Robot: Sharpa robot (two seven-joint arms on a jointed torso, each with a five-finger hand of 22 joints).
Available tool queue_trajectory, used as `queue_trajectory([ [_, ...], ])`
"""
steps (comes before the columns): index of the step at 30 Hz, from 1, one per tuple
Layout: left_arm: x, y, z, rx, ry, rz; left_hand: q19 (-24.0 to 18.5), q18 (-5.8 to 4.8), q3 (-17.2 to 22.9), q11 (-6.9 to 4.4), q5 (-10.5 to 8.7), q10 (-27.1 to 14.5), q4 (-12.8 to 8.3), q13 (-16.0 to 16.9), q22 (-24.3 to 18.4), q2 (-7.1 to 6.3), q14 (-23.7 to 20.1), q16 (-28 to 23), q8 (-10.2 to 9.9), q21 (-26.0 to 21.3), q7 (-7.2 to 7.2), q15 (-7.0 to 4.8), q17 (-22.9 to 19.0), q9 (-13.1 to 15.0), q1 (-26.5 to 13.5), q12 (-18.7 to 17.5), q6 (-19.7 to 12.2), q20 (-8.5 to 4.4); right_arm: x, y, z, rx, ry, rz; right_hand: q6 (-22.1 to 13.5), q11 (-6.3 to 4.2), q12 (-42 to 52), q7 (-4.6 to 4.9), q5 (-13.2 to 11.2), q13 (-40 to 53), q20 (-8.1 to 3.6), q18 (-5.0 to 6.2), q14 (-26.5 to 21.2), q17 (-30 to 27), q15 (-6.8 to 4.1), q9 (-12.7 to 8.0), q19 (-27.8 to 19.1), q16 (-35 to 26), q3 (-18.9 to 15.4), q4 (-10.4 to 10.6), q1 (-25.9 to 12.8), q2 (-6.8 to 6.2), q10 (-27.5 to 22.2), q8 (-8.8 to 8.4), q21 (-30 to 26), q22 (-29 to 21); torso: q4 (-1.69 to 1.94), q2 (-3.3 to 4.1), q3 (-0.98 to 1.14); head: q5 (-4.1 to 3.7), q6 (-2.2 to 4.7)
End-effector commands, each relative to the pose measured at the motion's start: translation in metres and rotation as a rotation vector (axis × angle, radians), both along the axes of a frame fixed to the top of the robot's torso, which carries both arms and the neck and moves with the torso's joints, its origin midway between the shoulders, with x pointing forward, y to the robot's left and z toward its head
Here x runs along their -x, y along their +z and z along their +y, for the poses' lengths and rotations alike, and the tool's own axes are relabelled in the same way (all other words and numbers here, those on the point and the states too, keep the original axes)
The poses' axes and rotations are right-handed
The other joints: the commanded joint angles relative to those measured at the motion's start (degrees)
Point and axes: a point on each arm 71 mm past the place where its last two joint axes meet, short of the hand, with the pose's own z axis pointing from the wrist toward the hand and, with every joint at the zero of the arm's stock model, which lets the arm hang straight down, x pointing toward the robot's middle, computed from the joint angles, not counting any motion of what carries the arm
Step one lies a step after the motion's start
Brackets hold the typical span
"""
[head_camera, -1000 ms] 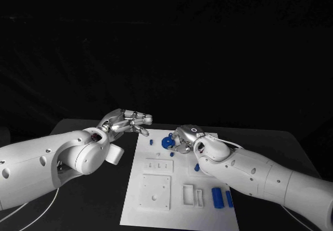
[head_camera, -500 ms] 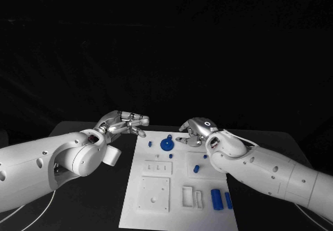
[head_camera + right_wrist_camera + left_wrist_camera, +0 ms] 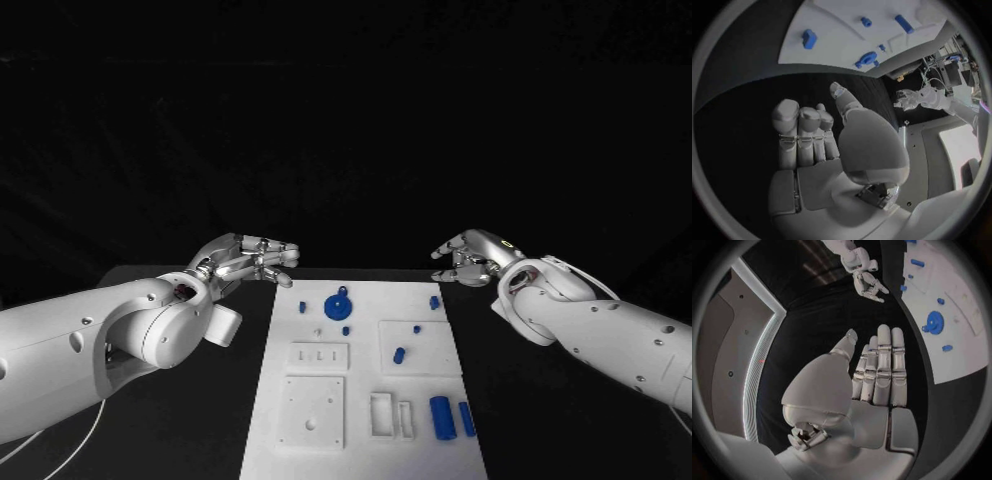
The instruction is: Assemble the parts on the task board
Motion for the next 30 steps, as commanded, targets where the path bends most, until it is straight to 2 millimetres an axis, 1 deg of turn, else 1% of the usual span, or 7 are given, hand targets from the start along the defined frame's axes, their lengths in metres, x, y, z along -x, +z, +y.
queue_trajectory([
  [1, -0.001, 0.001, 0.000, 0.000, -0.021, -0.017, -0.08, -0.46, 0.51, -0.04, 0.14, 0.53, 0.01, 0.08, -0.08, 0.35, 0.21, -0.27, 0.03, 0.10, -0.12, -0.35, -0.08, -0.07, -0.33, 0.18, -0.12, -0.50, -0.001, -0.009, -0.014, -0.098, 0.082, 0.110, -0.26, 0.02, -0.33, -0.01, 1.76, -0.25, 0.01, -0.40, -0.42, -0.10, 0.13, -0.07, 2.05, -0.32, -0.88, -1.19, 0.13, 1.06, -0.46, -0.10, -0.40, 5.66, -0.48, 0.09, 0.57, -0.06, -0.02],
  [4, -0.002, 0.001, 0.001, -0.003, -0.019, -0.019, -0.08, -0.51, 0.54, -0.05, 0.13, 0.57, 0.02, 0.08, -0.08, 0.35, 0.21, -0.28, 0.03, 0.09, -0.12, -0.35, -0.09, -0.07, -0.33, 0.16, -0.11, -0.53, -0.003, -0.018, -0.029, -0.119, 0.062, 0.155, -0.43, -0.01, -0.47, 0.04, 4.21, -0.38, 0.01, -0.40, -0.42, 0.02, 0.13, -0.08, 2.05, -0.42, -1.08, -2.82, -0.25, 1.61, -0.61, -0.10, -0.51, 5.67, -0.58, 0.15, 0.86, -0.24, -0.10],
  [8, -0.004, 0.000, 0.002, -0.006, -0.017, -0.020, -0.11, -0.58, 0.61, -0.03, 0.14, 0.52, 0.01, 0.07, -0.10, 0.29, 0.16, -0.35, 0.02, 0.04, -0.12, -0.34, -0.11, -0.08, -0.33, 0.14, -0.13, -0.56, -0.003, -0.029, -0.039, -0.116, 0.048, 0.191, -0.68, -0.07, -0.60, 0.00, 4.80, -0.56, -0.02, -0.44, -0.41, 0.20, 0.10, -0.07, 2.01, -0.59, -1.69, -4.92, -0.93, 2.29, -0.75, -0.08, -0.66, 5.66, -0.56, 0.34, 1.24, -0.30, -0.02],
  [17, -0.005, -0.002, 0.004, -0.010, -0.017, -0.017, -0.08, -0.50, 0.77, 0.45, 0.12, -1.19, 0.00, 0.07, -0.10, 0.12, 0.18, -0.42, 0.02, 0.01, 0.02, -0.17, -0.12, -0.07, -0.35, 0.11, -0.21, -0.46, -0.002, -0.053, -0.045, -0.106, 0.036, 0.247, -1.85, -0.60, -0.93, -0.27, 5.84, -0.80, -0.27, -0.58, -0.47, 0.23, -0.21, -0.08, 1.96, -0.87, -1.44, -6.98, -0.85, 2.54, -0.94, -0.12, -0.73, 5.67, -0.47, 0.62, 1.68, -0.28, -0.29],
  [21, -0.006, -0.003, 0.005, -0.012, -0.016, -0.017, -0.09, -0.44, 0.80, 0.54, 0.13, -1.52, -0.02, 0.06, -0.09, 0.08, 0.17, -0.43, 0.03, 0.02, 0.04, -0.13, -0.11, -0.07, -0.32, 0.10, -0.21, -0.42, -0.002, -0.057, -0.044, -0.107, 0.037, 0.253, -2.06, -0.73, -0.95, -0.36, 5.65, -0.80, -0.36, -0.65, -0.47, 0.26, -0.31, -0.07, 1.95, -0.88, -1.64, -6.99, -1.02, 2.45, -0.95, -0.10, -0.69, 5.68, -0.46, 0.74, 1.75, -0.52, -0.38],
  [23, -0.006, -0.003, 0.005, -0.013, -0.017, -0.018, -0.09, -0.44, 0.80, 0.54, 0.13, -1.52, -0.02, 0.06, -0.09, 0.08, 0.17, -0.43, 0.03, 0.02, 0.04, -0.13, -0.11, -0.07, -0.32, 0.10, -0.21, -0.42, -0.003, -0.058, -0.042, -0.109, 0.041, 0.252, -2.13, -0.82, -0.91, -0.43, 5.47, -0.76, -0.41, -0.68, -0.45, 0.30, -0.37, -0.07, 1.94, -0.86, -1.78, -6.94, -1.07, 2.46, -0.92, -0.09, -0.72, 5.67, -0.47, 0.64, 1.61, -0.69, -0.56],
  [30, -0.006, -0.003, 0.006, -0.015, -0.016, -0.018, -0.09, -0.44, 0.80, 0.54, 0.13, -1.52, -0.02, 0.06, -0.09, 0.08, 0.17, -0.43, 0.03, 0.02, 0.04, -0.13, -0.11, -0.07, -0.32, 0.10, -0.21, -0.42, -0.004, -0.059, -0.036, -0.120, 0.049, 0.244, -2.16, -0.86, -0.75, -0.48, 5.13, -0.58, -0.55, -0.78, -0.36, 0.50, -0.44, -0.06, 2.00, -0.80, -2.79, -6.42, -1.23, 2.66, -0.81, -0.09, -0.58, 5.69, -0.40, 0.61, 1.56, -1.06, -0.77],
])
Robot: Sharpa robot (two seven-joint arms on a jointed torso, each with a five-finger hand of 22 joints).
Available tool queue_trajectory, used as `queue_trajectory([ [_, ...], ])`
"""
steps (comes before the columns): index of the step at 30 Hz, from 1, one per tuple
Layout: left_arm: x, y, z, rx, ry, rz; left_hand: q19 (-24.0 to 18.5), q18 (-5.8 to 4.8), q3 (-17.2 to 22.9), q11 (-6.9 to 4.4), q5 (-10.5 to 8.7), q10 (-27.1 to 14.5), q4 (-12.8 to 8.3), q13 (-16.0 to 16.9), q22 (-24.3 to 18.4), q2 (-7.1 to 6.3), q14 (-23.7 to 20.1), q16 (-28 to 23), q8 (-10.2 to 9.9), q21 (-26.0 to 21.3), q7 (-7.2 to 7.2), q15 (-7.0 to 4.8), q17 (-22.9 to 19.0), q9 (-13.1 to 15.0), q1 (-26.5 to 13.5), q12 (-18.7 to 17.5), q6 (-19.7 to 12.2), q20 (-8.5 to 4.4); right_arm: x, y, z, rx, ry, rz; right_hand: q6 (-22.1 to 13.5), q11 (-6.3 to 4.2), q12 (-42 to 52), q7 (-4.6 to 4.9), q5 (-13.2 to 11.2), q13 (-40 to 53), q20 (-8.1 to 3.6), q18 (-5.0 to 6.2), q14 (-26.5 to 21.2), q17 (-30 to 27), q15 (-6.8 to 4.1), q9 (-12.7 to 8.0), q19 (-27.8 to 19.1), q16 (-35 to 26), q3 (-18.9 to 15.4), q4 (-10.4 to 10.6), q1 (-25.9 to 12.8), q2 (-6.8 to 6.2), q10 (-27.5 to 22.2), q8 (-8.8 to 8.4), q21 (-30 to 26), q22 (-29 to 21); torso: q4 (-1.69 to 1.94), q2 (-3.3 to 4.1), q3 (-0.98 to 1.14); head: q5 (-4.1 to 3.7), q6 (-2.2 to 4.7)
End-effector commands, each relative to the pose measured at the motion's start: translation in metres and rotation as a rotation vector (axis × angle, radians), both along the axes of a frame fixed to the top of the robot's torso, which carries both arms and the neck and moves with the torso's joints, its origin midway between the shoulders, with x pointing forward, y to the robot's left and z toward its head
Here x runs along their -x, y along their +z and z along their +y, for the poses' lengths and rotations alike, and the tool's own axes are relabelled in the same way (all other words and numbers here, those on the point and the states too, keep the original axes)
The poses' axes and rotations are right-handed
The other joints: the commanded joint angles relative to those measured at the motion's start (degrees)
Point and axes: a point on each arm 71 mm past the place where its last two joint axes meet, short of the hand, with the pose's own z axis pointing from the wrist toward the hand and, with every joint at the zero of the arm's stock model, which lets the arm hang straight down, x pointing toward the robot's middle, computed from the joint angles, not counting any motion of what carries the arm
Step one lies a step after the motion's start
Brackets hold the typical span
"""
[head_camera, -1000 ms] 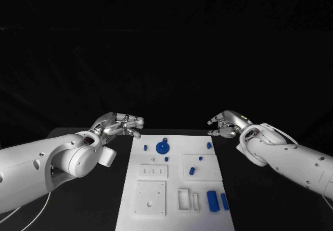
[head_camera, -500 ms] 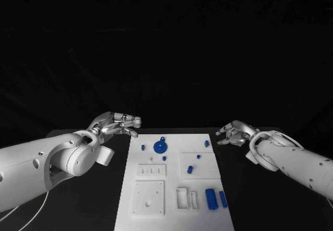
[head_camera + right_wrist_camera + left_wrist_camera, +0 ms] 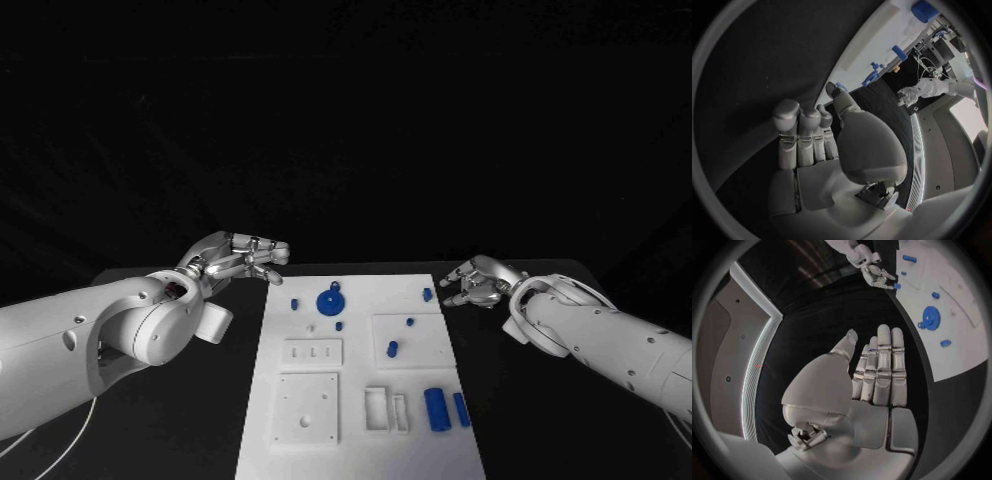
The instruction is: Assemble the parts on the task board
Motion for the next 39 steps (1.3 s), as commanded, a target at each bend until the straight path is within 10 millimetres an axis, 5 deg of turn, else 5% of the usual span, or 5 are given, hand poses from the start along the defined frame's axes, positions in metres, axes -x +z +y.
queue_trajectory([
  [1, 0.001, 0.001, -0.002, 0.004, -0.024, -0.011, 0.13, -0.44, 0.33, 0.02, 0.13, -0.58, 0.12, 0.04, -0.05, 0.08, 0.01, -0.20, 0.03, 0.02, 0.04, 0.03, -0.04, -0.07, -0.32, 0.10, -0.21, -0.20, 0.000, -0.001, 0.005, -0.019, 0.027, 0.002, -0.42, -0.42, -0.12, -0.14, -0.36, 0.17, -0.35, -0.77, -0.11, 0.17, -0.27, -0.06, 2.23, -0.15, -0.62, 0.26, -0.37, 0.40, 0.13, -0.09, 0.04, 5.70, 0.09, -0.07, -0.06, -0.15, -0.25],
  [14, 0.000, 0.001, 0.000, -0.001, -0.020, -0.010, 0.11, -0.38, 0.35, 0.06, 0.11, -0.70, 0.17, 0.05, -0.02, 0.08, 0.00, -0.20, 0.03, 0.03, 0.07, 0.06, -0.02, -0.07, -0.33, 0.12, -0.23, -0.15, 0.001, 0.000, 0.009, -0.054, 0.038, 0.013, -0.18, -0.37, 0.24, -0.05, 1.25, 0.51, -0.34, -0.68, 0.04, 0.76, -0.24, -0.07, 2.40, 0.28, -1.20, 0.60, -0.64, 0.60, 0.35, -0.10, 0.48, 5.80, -0.06, -0.12, -0.18, 0.00, -0.65],
  [39, 0.001, 0.001, -0.001, -0.005, -0.024, -0.008, 0.09, -0.37, 0.39, 0.06, 0.11, -0.73, 0.17, 0.05, 0.01, 0.06, -0.01, -0.20, 0.02, 0.06, 0.07, 0.05, -0.01, -0.08, -0.22, 0.11, -0.23, -0.15, -0.004, -0.008, 0.028, -0.056, 0.059, 0.030, -0.17, -0.40, 0.34, -0.07, 0.69, 0.70, -0.32, -0.63, 0.06, 1.00, -0.24, -0.07, 2.38, 0.31, -1.06, 0.27, -0.79, 1.03, 0.33, -0.10, 0.78, 5.86, -0.06, -0.27, -0.29, 0.31, -0.97],
])
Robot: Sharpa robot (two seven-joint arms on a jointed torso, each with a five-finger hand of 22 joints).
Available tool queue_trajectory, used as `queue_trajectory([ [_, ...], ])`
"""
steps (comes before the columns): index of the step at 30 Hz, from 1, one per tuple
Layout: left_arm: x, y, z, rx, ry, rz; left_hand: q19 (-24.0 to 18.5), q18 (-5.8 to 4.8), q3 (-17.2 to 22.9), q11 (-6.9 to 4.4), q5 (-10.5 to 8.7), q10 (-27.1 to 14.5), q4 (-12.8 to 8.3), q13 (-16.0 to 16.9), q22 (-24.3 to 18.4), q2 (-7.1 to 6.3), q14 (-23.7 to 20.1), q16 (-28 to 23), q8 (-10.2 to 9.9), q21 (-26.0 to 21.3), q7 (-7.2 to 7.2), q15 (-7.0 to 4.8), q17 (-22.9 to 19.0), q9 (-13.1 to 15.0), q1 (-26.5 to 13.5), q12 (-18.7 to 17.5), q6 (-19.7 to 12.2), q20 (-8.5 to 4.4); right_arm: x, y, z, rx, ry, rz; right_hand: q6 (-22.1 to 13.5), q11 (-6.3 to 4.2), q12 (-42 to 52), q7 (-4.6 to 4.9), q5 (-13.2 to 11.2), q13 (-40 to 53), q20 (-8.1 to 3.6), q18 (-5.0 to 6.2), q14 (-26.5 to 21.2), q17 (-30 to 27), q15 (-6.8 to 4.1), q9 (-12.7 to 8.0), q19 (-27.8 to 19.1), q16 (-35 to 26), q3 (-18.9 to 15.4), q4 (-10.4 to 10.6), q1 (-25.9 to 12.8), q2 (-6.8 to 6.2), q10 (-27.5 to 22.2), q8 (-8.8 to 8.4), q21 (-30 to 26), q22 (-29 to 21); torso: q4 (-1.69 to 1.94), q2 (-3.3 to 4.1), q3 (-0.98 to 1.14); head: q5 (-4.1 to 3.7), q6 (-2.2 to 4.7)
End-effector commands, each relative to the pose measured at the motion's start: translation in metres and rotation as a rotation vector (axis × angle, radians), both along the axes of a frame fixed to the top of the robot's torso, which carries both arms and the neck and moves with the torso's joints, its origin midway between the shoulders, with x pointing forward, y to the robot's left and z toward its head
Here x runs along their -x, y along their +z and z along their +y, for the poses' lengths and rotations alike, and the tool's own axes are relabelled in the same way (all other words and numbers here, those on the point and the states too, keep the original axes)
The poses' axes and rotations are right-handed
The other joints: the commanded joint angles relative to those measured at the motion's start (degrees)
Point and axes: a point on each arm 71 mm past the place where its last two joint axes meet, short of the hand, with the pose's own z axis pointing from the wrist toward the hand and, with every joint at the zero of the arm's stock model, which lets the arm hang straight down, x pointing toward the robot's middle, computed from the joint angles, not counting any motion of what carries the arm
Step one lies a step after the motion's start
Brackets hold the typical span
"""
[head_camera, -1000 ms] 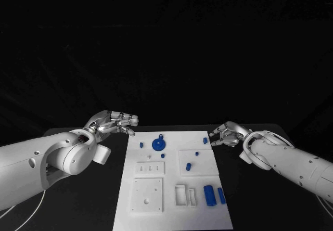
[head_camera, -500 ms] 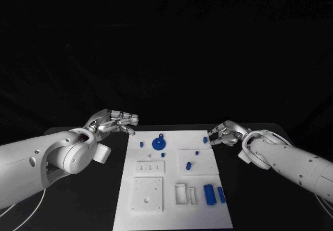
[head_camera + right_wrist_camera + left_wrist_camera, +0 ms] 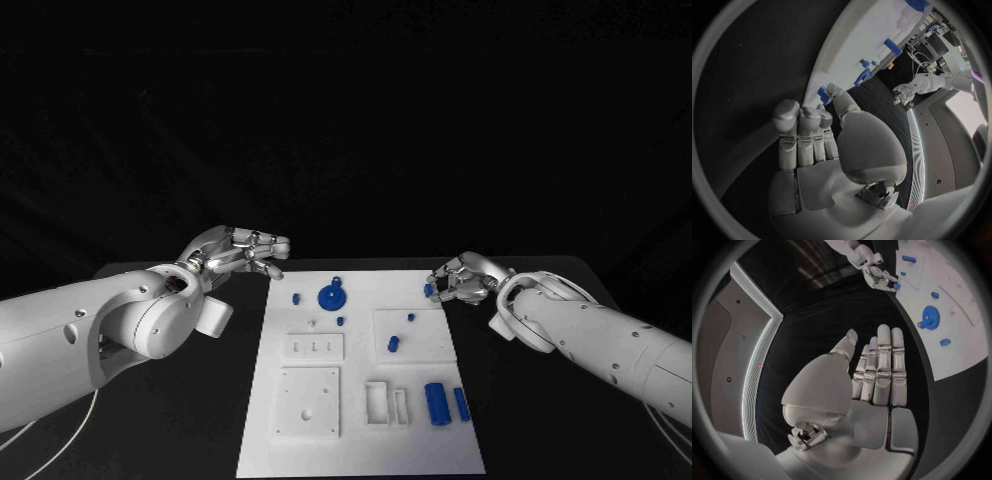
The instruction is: Assemble the parts on the task board
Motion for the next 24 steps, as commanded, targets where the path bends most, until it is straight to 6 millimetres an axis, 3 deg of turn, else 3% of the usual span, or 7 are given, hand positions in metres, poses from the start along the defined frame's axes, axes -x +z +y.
queue_trajectory([
  [1, 0.0008, 0.0009, -0.0022, 0.002, -0.020, -0.006, 0.08, -0.37, 0.24, 0.06, 0.11, -0.32, 0.02, 0.06, 0.00, 0.06, -0.01, -0.20, 0.02, 0.06, 0.06, 0.05, -0.03, -0.08, -0.22, 0.12, -0.24, -0.15, 0.0000, -0.0024, 0.0044, 0.005, 0.021, 0.011, -0.14, -0.19, 0.36, -0.07, -0.60, 0.13, -0.32, -0.64, 0.06, 0.10, -0.26, -0.07, 2.37, 0.31, -0.17, -0.31, -0.21, 0.58, 0.11, -0.09, 0.34, 5.88, -0.06, -0.06, -0.03, 0.04, -0.07],
  [4, 0.0008, 0.0008, -0.0022, 0.002, -0.021, -0.006, 0.08, -0.37, 0.24, 0.06, 0.11, -0.32, 0.02, 0.06, 0.00, 0.06, -0.01, -0.20, 0.02, 0.06, 0.06, 0.05, -0.03, -0.08, -0.22, 0.12, -0.24, -0.15, -0.0002, -0.0035, 0.0060, 0.006, 0.024, 0.013, 0.02, -0.19, 0.39, -0.08, -0.84, 0.16, -0.31, -0.65, 0.07, 0.14, -0.26, -0.07, 2.37, 0.33, 0.06, -0.45, -0.20, 0.70, 0.11, -0.09, 0.43, 5.89, -0.04, -0.05, -0.03, 0.05, -0.11],
  [8, 0.0008, 0.0007, -0.0020, 0.001, -0.021, -0.004, 0.08, -0.37, 0.24, 0.06, 0.11, -0.32, 0.02, 0.06, 0.00, 0.06, -0.01, -0.20, 0.02, 0.06, 0.06, 0.05, -0.03, -0.08, -0.22, 0.12, -0.24, -0.15, -0.0005, -0.0047, 0.0083, 0.009, 0.028, 0.013, 0.54, -0.18, 0.47, -0.10, -3.33, 0.25, -0.33, -0.68, 0.07, 0.25, -0.26, -0.08, 2.31, 0.38, 1.53, -1.38, 0.49, 1.46, 0.08, -0.12, 0.51, 5.91, -0.03, -0.09, 0.00, 0.05, -0.14],
  [9, 0.0008, 0.0007, -0.0020, 0.001, -0.021, -0.004, 0.08, -0.37, 0.24, 0.06, 0.11, -0.32, 0.02, 0.06, 0.00, 0.06, -0.01, -0.20, 0.02, 0.06, 0.06, 0.05, -0.03, -0.08, -0.22, 0.12, -0.24, -0.15, -0.0006, -0.0049, 0.0087, 0.009, 0.028, 0.013, 0.81, -0.16, 0.65, -0.12, -3.96, 0.41, -0.34, -0.70, 0.09, 0.38, -0.26, -0.08, 2.27, 0.42, 3.28, -1.57, -0.04, 1.30, 0.09, -0.11, 0.72, 5.92, -0.02, -0.08, -0.01, 0.03, -0.13],
  [24, 0.0005, 0.0005, -0.0025, -0.004, -0.024, -0.004, 0.03, -0.36, 0.31, 0.06, 0.12, -0.32, 0.02, 0.06, 0.07, 0.04, -0.03, -0.20, 0.03, 0.10, 0.08, 0.05, -0.02, -0.07, -0.09, 0.12, -0.22, -0.15, -0.0017, -0.0080, 0.0126, 0.016, 0.029, 0.013, 2.93, 0.18, 1.14, -0.15, -8.34, 0.73, -0.22, -0.65, 0.22, 0.96, -0.11, -0.08, 2.20, 0.80, 8.05, -1.43, -0.49, 1.97, 0.26, -0.12, 1.36, 5.98, -0.09, -0.03, -0.06, 0.16, -0.25],
])
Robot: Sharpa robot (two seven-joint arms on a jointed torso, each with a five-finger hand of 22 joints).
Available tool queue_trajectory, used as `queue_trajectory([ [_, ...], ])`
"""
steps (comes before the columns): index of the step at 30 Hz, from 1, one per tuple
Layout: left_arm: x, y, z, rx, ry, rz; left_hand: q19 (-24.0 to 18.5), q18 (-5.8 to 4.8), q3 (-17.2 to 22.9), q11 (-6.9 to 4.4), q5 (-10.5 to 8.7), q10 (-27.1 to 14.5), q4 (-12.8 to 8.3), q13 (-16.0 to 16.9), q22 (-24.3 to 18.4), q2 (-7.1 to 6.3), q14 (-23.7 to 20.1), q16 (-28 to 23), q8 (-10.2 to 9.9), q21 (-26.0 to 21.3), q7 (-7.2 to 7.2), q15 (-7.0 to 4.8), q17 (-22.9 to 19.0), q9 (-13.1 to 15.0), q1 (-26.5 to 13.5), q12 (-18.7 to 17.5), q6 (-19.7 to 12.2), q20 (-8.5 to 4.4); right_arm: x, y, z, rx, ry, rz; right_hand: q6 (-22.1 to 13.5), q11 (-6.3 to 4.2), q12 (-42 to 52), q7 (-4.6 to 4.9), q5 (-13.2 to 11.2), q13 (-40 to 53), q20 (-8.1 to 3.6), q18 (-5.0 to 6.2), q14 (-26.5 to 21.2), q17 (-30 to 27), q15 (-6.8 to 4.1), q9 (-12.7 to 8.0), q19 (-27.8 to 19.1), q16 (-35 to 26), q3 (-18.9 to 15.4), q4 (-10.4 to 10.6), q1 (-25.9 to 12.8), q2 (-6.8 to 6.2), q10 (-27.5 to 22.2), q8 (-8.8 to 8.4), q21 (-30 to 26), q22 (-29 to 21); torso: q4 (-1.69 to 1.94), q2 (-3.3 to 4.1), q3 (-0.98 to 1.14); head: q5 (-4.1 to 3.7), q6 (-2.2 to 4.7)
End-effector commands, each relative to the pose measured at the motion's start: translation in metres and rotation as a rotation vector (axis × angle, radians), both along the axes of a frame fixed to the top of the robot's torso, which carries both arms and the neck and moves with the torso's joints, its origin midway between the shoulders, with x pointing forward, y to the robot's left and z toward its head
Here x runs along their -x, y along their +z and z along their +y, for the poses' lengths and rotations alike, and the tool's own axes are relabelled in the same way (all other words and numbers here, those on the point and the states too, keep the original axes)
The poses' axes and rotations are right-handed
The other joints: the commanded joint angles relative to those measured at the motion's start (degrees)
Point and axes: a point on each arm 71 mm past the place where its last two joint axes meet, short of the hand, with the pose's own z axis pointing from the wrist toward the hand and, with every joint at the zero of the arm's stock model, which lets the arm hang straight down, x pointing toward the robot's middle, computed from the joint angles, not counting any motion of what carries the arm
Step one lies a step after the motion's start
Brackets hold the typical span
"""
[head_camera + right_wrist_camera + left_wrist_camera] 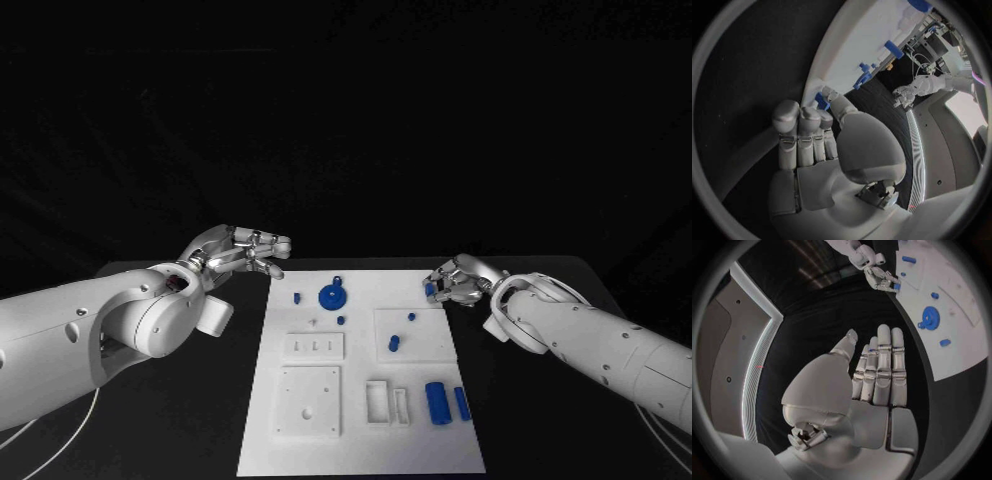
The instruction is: Assemble the parts on the task board
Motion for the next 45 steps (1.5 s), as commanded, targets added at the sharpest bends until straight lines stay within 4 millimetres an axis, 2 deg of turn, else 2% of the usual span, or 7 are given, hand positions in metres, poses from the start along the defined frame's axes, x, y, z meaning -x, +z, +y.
queue_trajectory([
  [1, 0.000, 0.001, -0.003, -0.001, -0.021, -0.005, 0.02, -0.36, 0.31, 0.06, 0.12, -0.32, 0.02, 0.07, 0.06, 0.03, -0.03, -0.20, 0.03, 0.10, 0.08, 0.05, -0.02, -0.07, -0.09, 0.12, -0.22, -0.15, 0.000, -0.001, 0.002, 0.013, 0.015, 0.002, 0.82, 0.17, 0.35, 0.09, -0.94, 0.14, -0.20, -0.64, 0.24, 0.10, -0.10, -0.07, 2.20, 0.31, 1.00, 0.04, -0.45, 0.50, 0.26, -0.12, 0.42, 6.00, -0.10, 0.05, -0.04, -0.05, -0.09],
  [8, -0.001, -0.002, -0.004, -0.003, -0.023, -0.002, -0.01, -0.36, 0.35, 0.07, 0.14, -0.36, 0.06, 0.06, 0.10, 0.10, -0.05, -0.20, 0.03, 0.13, 0.08, 0.06, -0.02, -0.07, -0.15, 0.11, -0.20, -0.14, 0.000, -0.001, 0.001, 0.015, 0.003, -0.017, 3.96, 0.37, 0.75, 0.02, -2.06, 0.33, -0.07, -0.51, 0.35, 0.66, 0.02, 0.08, 2.31, 0.79, 3.06, 0.43, -1.08, 0.91, 0.48, -0.08, 0.98, 6.09, -0.18, 0.04, -0.04, -0.15, -0.23],
  [16, -0.002, -0.003, -0.004, -0.003, -0.023, 0.000, -0.02, -0.35, 0.39, 0.08, 0.14, -0.40, 0.02, 0.06, 0.11, 0.12, -0.05, -0.20, 0.02, 0.14, 0.08, 0.06, -0.02, -0.07, -0.16, 0.11, -0.25, -0.14, 0.000, -0.001, 0.000, 0.016, -0.007, -0.033, 4.89, 0.22, 0.85, -0.21, -2.95, 0.37, -0.17, -0.54, 0.41, 0.96, -0.10, 0.10, 2.33, 0.92, 4.31, 0.56, -1.09, 1.05, 0.58, -0.08, 1.31, 6.13, -0.01, -0.05, 0.02, -0.16, -0.35],
  [25, -0.002, -0.003, -0.004, -0.004, -0.025, 0.002, -0.04, -0.40, 0.47, -0.19, 0.12, 0.57, 0.01, 0.08, 0.14, 0.23, -0.04, -0.20, 0.05, 0.15, -0.02, -0.03, -0.01, -0.06, -0.22, 0.16, -0.11, -0.19, 0.001, 0.003, 0.002, 0.014, -0.013, -0.061, 5.31, 0.14, 1.03, -0.34, -3.13, 0.46, -0.25, -0.51, 0.50, 1.29, -0.17, 0.11, 2.36, 1.15, 4.61, 0.73, -1.23, 0.91, 0.83, -0.07, 1.48, 6.14, -0.20, -0.11, 0.07, 0.12, -0.16],
  [34, -0.003, -0.004, -0.005, -0.035, -0.029, 0.012, 1.33, -1.03, 0.68, -2.50, 0.08, 7.23, 0.26, 0.18, 0.91, 0.99, 2.01, 2.35, 0.05, 1.47, -1.77, -1.54, 1.45, -0.04, -0.74, 0.24, 4.22, -1.56, 0.004, 0.023, 0.011, 0.021, -0.014, -0.114, 6.05, 0.02, 1.28, -0.52, -3.68, 0.65, -0.32, -0.43, 0.55, 1.85, -0.25, 0.13, 2.50, 1.55, 4.80, 0.71, -1.10, 0.96, 1.14, -0.06, 1.96, 6.23, -0.72, -0.72, 0.06, 0.44, 0.11],
  [43, -0.010, -0.005, -0.012, -0.143, -0.010, 0.085, 4.01, -1.91, -1.34, -5.02, -0.42, 15.70, 1.70, 0.56, 4.99, 1.12, 4.28, 12.98, 0.06, 7.51, -2.94, -4.25, 8.59, -0.04, -2.44, 0.80, 5.75, -4.49, 0.009, 0.045, 0.044, 0.034, 0.030, -0.137, 6.17, -0.03, 1.27, -0.58, -4.04, 0.70, -0.33, -0.31, 0.55, 1.90, -0.27, 0.13, 2.53, 1.44, 4.89, 0.79, -1.34, 0.78, 1.18, -0.06, 2.08, 6.24, -1.13, -2.04, -0.12, 0.95, 0.16],
  [45, -0.011, -0.005, -0.016, -0.177, -0.020, 0.115, 4.39, -1.94, -2.49, -5.58, -0.52, 16.09, 2.73, 1.40, 6.42, 1.06, 4.67, 15.94, 0.01, 9.52, -3.44, -4.85, 10.41, -0.05, -3.54, 4.01, 6.44, -5.09, 0.010, 0.049, 0.055, 0.039, 0.045, -0.137, 6.19, -0.04, 1.26, -0.60, -4.08, 0.70, -0.33, -0.29, 0.55, 1.88, -0.27, 0.13, 2.53, 1.40, 4.85, 0.82, -1.38, 0.68, 1.17, -0.06, 2.04, 6.23, -1.25, -2.44, -0.19, 1.24, 0.06],
])
